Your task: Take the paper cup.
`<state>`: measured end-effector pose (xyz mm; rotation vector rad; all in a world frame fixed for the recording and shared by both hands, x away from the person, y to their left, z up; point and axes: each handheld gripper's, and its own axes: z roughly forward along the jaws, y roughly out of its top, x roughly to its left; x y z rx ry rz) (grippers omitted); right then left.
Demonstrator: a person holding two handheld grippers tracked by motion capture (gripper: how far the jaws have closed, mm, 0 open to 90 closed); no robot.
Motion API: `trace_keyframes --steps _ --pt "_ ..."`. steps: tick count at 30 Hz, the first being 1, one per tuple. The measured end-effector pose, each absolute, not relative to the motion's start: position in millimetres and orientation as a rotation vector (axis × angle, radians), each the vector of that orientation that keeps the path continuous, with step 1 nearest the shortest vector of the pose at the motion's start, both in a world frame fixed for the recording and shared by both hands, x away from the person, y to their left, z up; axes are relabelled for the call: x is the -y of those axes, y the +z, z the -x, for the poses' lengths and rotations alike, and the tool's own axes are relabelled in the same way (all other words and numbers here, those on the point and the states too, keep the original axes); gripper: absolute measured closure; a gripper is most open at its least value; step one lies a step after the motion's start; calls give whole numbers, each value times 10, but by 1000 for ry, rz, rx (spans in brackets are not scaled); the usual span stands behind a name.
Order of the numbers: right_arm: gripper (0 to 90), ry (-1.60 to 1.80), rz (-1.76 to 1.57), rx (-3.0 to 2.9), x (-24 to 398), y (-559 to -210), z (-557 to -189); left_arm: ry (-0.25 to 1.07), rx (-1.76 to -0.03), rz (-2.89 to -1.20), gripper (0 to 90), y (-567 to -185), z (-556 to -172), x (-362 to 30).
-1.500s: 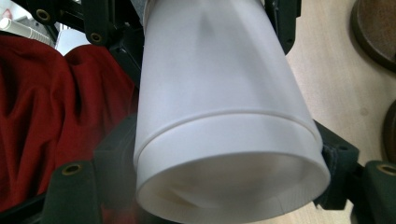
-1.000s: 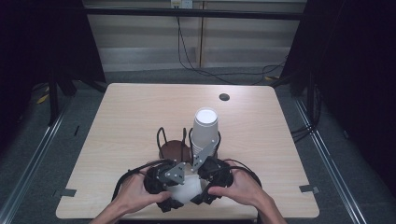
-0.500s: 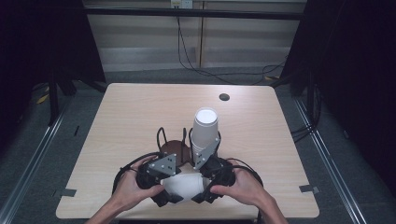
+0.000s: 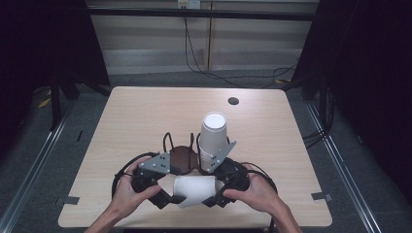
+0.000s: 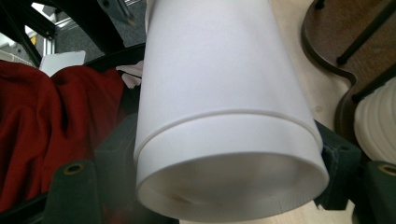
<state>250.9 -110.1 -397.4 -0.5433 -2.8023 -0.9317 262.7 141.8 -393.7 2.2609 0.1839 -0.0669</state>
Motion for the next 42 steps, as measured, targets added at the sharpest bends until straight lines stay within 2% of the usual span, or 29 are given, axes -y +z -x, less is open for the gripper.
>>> trace_keyframes --steps 18,42 --pt "251 -1087 630 2735 1291 -3994 -2588 -69 -303 -2125 159 -4034 -2675 -1761" --pt "247 -1363 659 2568 1483 -3985 -2616 -93 -306 -2058 158 -4133 -2597 -1686"
